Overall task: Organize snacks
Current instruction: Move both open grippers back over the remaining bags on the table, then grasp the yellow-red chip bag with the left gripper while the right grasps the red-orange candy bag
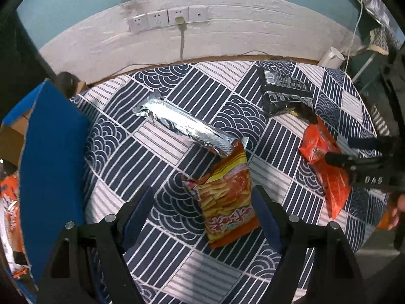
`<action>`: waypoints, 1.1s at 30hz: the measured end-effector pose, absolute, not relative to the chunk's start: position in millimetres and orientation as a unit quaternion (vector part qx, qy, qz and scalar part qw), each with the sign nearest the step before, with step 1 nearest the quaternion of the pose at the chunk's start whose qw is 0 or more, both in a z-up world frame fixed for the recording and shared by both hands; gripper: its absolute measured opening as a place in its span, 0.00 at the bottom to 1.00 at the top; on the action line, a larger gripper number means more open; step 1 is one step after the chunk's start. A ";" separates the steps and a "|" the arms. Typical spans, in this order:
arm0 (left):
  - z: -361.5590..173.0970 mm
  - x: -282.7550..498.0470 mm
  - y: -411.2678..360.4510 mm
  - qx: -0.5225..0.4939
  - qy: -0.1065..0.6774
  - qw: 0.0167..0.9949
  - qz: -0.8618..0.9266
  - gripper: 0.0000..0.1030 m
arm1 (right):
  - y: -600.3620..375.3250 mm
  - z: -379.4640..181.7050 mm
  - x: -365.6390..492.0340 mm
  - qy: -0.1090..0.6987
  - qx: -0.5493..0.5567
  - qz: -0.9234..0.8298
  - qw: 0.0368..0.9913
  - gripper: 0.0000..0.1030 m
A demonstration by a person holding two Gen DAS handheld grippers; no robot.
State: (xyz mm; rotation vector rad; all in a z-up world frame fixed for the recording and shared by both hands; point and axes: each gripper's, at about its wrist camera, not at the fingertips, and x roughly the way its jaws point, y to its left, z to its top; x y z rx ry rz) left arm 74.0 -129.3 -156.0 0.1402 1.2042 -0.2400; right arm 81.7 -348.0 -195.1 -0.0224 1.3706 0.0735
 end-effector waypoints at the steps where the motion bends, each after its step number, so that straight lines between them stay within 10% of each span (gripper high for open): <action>1: -157.3 75.3 -129.7 0.062 0.565 0.815 -0.112 0.78 | -348.3 -197.1 82.4 0.634 -0.011 0.034 0.772 0.75; 25: -215.2 99.1 -143.4 0.015 0.627 0.773 -0.094 0.79 | -333.8 -246.7 68.0 0.642 -0.048 0.026 0.764 0.74; 31: -215.5 98.9 -147.9 0.023 0.623 0.774 -0.109 0.79 | -322.3 -245.2 60.3 0.636 -0.067 0.029 0.768 0.52; 33: -213.7 96.5 -147.2 0.030 0.619 0.776 -0.114 0.65 | -316.5 -244.5 57.2 0.637 -0.071 0.035 0.767 0.45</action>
